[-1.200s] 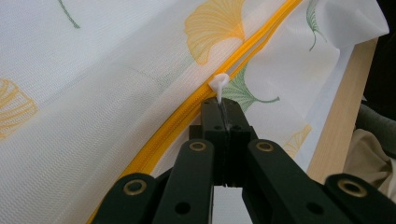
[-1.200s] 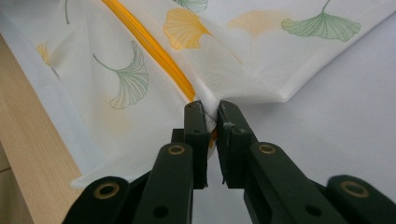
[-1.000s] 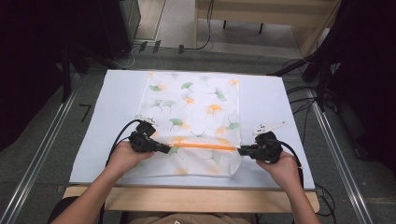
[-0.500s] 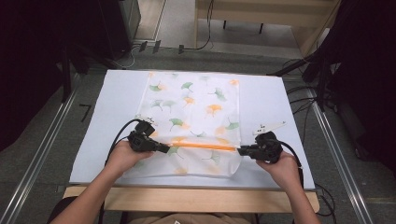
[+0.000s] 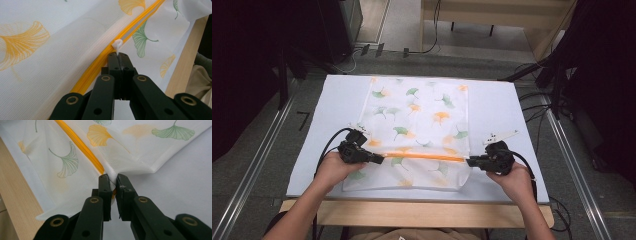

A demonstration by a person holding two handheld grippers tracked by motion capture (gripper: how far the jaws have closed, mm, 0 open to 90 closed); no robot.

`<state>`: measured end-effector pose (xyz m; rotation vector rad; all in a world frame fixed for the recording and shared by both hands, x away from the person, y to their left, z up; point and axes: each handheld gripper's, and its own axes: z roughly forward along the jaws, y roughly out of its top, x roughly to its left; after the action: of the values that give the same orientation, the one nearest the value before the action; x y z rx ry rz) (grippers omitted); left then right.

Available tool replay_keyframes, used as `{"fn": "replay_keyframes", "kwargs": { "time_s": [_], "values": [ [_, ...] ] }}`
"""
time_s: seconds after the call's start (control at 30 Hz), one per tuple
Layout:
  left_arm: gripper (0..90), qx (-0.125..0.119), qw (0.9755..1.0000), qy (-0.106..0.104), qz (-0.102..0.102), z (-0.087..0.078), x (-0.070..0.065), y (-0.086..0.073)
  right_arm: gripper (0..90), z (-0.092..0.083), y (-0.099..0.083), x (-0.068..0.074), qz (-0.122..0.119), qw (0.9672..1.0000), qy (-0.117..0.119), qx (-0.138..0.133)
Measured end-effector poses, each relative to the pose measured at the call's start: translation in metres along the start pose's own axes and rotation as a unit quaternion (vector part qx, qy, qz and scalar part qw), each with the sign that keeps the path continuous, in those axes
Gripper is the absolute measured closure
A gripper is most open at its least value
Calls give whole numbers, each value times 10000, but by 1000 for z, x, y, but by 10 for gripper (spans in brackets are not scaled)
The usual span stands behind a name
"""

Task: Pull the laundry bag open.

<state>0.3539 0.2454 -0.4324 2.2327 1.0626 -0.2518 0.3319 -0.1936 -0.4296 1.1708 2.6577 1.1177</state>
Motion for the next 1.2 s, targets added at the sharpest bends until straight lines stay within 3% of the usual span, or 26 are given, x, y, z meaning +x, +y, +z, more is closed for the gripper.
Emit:
{"fn": "replay_keyframes", "kwargs": {
  "time_s": [0.77,1.2],
  "values": [
    [900,-24,10000,1,-30,-1,1,0,845,0,0,-1,2,10000,9,-5],
    [900,11,9999,35,-125,-10,9,-8,845,0,0,-1,-4,10000,18,-4]
  ]
}}
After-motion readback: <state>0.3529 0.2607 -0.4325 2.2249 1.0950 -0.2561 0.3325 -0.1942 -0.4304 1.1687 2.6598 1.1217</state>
